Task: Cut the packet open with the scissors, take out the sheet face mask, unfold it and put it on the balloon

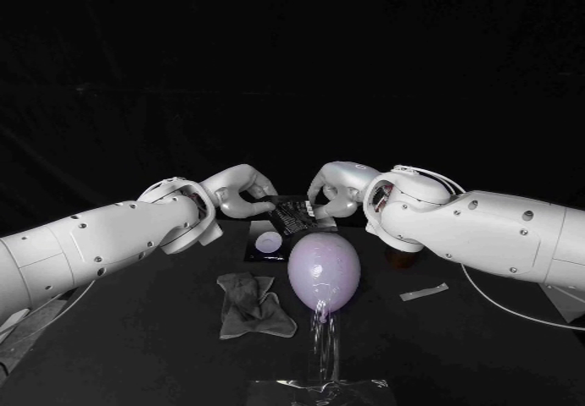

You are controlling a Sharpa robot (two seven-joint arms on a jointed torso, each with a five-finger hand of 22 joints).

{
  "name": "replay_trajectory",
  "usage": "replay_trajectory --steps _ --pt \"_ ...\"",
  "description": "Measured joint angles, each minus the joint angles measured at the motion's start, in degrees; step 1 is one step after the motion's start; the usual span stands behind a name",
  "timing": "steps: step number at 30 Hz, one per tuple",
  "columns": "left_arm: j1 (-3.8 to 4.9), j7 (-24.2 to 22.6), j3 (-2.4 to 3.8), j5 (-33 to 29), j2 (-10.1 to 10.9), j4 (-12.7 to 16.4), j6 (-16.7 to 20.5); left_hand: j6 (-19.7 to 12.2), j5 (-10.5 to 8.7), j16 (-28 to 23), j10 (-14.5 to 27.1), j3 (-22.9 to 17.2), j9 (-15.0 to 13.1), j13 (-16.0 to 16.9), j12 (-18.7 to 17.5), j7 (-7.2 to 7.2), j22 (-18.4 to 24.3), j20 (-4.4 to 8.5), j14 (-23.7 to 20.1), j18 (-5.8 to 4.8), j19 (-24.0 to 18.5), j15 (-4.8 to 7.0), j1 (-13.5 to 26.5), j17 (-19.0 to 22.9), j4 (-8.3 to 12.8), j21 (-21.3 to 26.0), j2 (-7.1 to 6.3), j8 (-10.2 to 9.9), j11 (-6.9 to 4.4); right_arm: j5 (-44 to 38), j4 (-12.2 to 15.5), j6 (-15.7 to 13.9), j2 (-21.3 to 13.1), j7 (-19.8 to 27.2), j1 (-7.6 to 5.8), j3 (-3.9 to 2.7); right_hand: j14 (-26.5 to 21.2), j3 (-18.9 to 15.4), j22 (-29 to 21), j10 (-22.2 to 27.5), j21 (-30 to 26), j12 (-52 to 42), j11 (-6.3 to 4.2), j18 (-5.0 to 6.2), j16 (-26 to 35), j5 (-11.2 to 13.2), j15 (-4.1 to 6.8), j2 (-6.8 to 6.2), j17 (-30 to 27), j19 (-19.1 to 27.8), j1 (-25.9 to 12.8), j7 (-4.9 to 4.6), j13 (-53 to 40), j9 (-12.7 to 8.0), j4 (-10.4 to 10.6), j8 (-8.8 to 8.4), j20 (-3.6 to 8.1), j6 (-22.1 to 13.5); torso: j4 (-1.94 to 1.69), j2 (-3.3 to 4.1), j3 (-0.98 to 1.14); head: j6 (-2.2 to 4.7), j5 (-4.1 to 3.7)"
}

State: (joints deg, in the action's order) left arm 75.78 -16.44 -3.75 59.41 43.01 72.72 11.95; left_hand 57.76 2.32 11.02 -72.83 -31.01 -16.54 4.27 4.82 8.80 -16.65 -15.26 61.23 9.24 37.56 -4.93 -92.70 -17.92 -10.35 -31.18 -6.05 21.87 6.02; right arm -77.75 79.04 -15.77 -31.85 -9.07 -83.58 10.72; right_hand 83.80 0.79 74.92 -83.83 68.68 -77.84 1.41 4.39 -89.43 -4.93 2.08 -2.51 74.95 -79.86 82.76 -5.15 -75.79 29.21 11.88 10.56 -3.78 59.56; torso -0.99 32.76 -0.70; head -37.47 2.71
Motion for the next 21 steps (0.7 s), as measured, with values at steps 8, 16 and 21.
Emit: replay_trajectory --steps 8,16,21 --pt "0.01 -0.4 0.02 -0.7 0.0 0.1 0.0 -0.2 0.25 0.0 -0.2 -0.4 0.0 0.0 0.0 0.00 -0.2 -0.20 0.0 -0.01 -0.2 0.00 0.7 0.0 0.4 0.0 -0.17 0.0 -0.19 0.0 -0.2 -0.5 0.3 0.5 0.04 0.00 0.0 15.2 0.0 0.2 1.2 -0.4 -0.38 -0.03 0.0 -4.4 0.43 -1.03 0.0 -0.8 1.3 -0.23 0.0 -1.0 -3.8 -0.18 0.17 1.6 -0.02 0.01 0.00 0.17 -0.25" --pt "0.01 -0.9 0.01 -2.7 0.1 0.5 -0.3 -0.2 0.25 0.0 -0.2 -0.6 0.0 0.0 0.0 0.00 -0.3 -0.30 0.0 -0.03 -0.7 0.00 0.8 -0.1 0.6 -0.3 -0.23 0.3 -0.19 -0.2 -0.8 -0.8 1.1 0.9 0.16 0.01 0.3 23.7 0.0 -0.1 2.2 -1.6 -0.73 -0.04 0.0 -4.4 0.74 -2.19 0.0 -1.5 -1.6 0.49 1.4 0.3 -5.7 1.34 0.41 2.7 -0.09 0.02 -0.04 0.19 -0.35" --pt "-0.01 -1.0 -0.02 -6.2 0.2 0.9 -0.9 -0.4 0.25 0.0 -0.2 -0.8 0.0 0.0 0.0 0.19 -0.4 -0.29 0.0 -0.04 -0.9 0.00 1.2 -0.1 0.8 -0.3 -0.16 0.3 -0.19 -0.8 -1.5 -1.6 1.8 0.9 0.58 0.01 0.5 22.2 0.0 -0.6 2.0 -1.7 -1.21 -0.04 0.0 -3.5 1.05 -6.28 0.0 -1.5 -7.4 0.64 1.1 0.4 -3.9 1.60 0.48 2.9 -0.11 0.02 -0.07 0.19 -0.35"
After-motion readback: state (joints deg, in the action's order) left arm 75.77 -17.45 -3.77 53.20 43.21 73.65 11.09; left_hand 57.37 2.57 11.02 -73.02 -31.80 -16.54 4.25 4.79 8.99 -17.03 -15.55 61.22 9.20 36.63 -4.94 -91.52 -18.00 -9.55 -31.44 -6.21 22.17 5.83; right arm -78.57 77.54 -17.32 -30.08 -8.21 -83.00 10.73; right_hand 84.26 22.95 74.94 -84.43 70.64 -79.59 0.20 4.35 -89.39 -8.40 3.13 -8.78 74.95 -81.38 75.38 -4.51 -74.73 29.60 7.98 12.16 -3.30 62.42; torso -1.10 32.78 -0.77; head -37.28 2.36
